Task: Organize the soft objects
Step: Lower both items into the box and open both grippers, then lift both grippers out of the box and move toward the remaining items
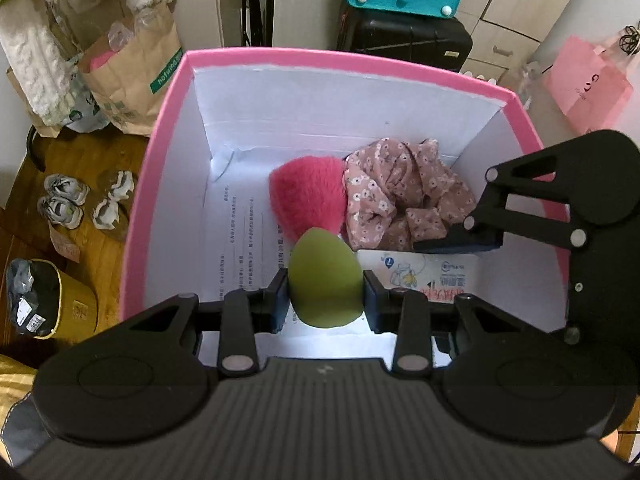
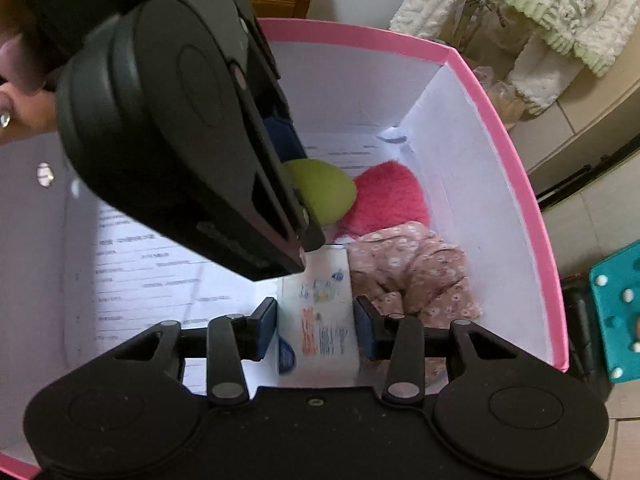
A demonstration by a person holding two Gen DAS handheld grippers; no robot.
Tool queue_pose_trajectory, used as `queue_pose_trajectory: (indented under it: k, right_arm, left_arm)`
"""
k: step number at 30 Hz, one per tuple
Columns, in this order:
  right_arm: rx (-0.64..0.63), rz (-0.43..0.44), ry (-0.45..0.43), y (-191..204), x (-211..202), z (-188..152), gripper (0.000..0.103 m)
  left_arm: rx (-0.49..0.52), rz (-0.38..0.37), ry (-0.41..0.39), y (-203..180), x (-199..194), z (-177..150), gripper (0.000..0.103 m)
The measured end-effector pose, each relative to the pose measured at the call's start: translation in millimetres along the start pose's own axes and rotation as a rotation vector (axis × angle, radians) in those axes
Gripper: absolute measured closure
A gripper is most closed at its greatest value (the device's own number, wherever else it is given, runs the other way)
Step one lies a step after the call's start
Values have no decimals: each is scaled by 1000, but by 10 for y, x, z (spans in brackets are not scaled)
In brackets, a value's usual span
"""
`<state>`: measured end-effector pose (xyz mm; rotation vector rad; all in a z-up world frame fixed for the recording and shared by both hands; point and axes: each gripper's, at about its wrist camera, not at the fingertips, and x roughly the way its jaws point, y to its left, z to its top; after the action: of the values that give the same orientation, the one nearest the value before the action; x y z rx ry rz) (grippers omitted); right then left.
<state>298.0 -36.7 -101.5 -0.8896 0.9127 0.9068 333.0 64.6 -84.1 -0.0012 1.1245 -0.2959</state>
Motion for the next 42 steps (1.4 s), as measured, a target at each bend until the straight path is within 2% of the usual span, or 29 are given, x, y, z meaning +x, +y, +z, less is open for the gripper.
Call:
queue_pose_trajectory:
  k: [2,7,11,16,19,26,34,42]
  right_arm:
    - [1,-42,-6,-6,-15,-1,47]
    - [41,-132,-53,-9,-224,-86,46]
    - [93,-138,-116,27,-494,-198,46]
    - [191,-113,-203,122,-817,-329,46]
    - [269,-89,-236,166,-932,-373,45]
    - [420,-25,-292,282,-1246,-561,44]
    - [490,11,-354,502,-1593,-765,44]
    - [488,2,-412,822,-1991,-933,44]
  left_arm:
    - [-14,-4,-2,3,38,19,67]
    - [-29,-11,-23,16,64,35,65]
    - [-17,-2,-44,-29,55,23,62]
    - [-10,-2,-64,-70,-46,-1,51]
    - [12,-12,-89,-112,-196,-55,47]
    - [64,-4,-159,-184,-659,-235,45]
    - [149,16,-195,-266,-1243,-491,44]
    - [214,39,-216,-398,-1804,-827,39]
